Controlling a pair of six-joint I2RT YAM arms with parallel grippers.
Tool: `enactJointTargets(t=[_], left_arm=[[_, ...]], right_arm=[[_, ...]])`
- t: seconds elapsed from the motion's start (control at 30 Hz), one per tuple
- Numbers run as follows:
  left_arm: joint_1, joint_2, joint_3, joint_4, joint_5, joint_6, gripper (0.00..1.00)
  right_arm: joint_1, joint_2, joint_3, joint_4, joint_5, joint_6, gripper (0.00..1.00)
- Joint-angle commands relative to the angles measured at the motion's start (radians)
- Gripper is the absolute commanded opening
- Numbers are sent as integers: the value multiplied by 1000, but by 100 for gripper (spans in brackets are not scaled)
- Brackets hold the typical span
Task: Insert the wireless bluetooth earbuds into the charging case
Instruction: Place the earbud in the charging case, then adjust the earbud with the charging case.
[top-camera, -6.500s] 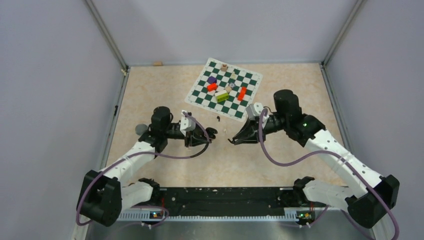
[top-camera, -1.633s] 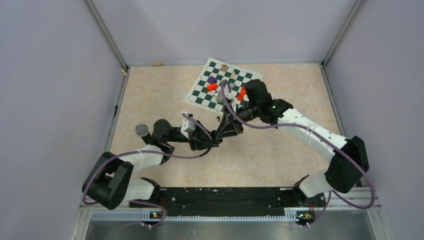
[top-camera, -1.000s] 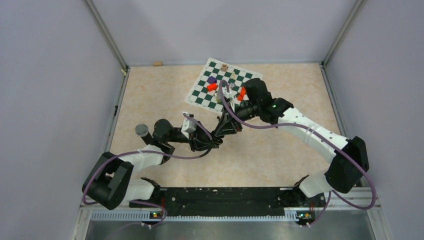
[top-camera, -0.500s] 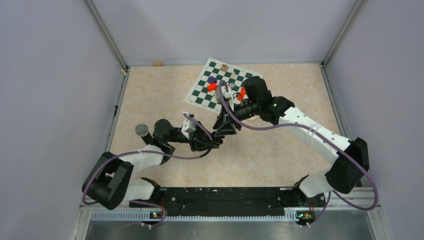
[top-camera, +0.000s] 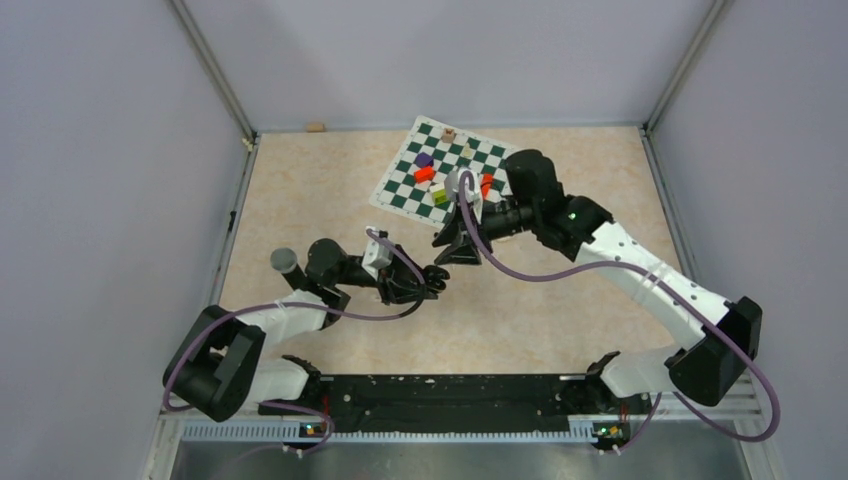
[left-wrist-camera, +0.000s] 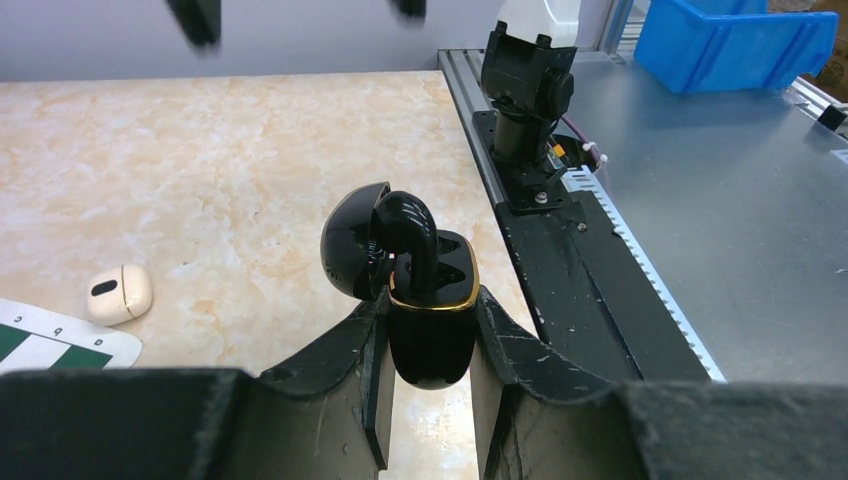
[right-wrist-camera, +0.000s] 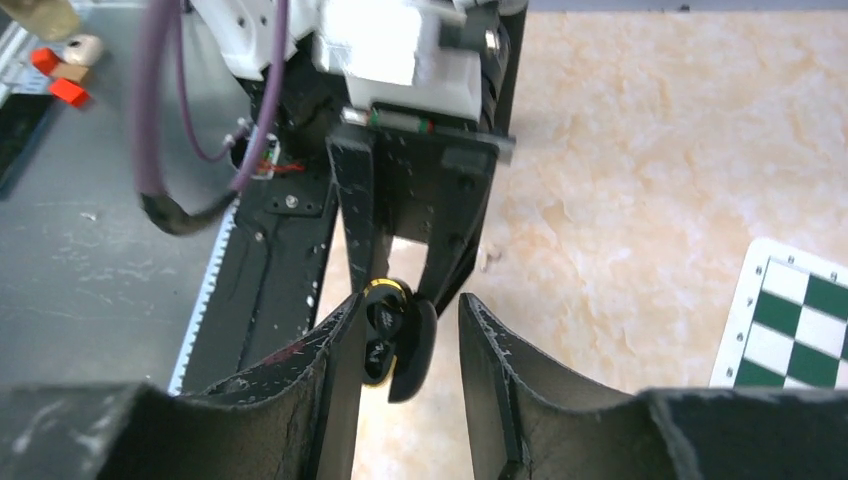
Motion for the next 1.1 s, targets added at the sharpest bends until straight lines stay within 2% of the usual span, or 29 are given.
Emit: enactJointTargets(t=[0.0, 0.23, 0.43, 0.7, 1.07], left_arm=[[4, -33, 37, 24, 21, 14, 0], [6, -37, 39, 19, 32, 18, 0], [7, -28, 40, 16, 36, 23, 0], [7, -22, 43, 10, 34, 27, 0], [15, -32, 48, -5, 32, 28, 0]], right_arm=[[6, -29, -89, 101, 79, -4, 40], [6, -42, -178, 246, 173, 49, 49], [6, -37, -205, 291, 138, 88, 50], [6, -43, -194, 250, 67, 62, 52], [11, -80, -180, 177, 107, -31, 54]])
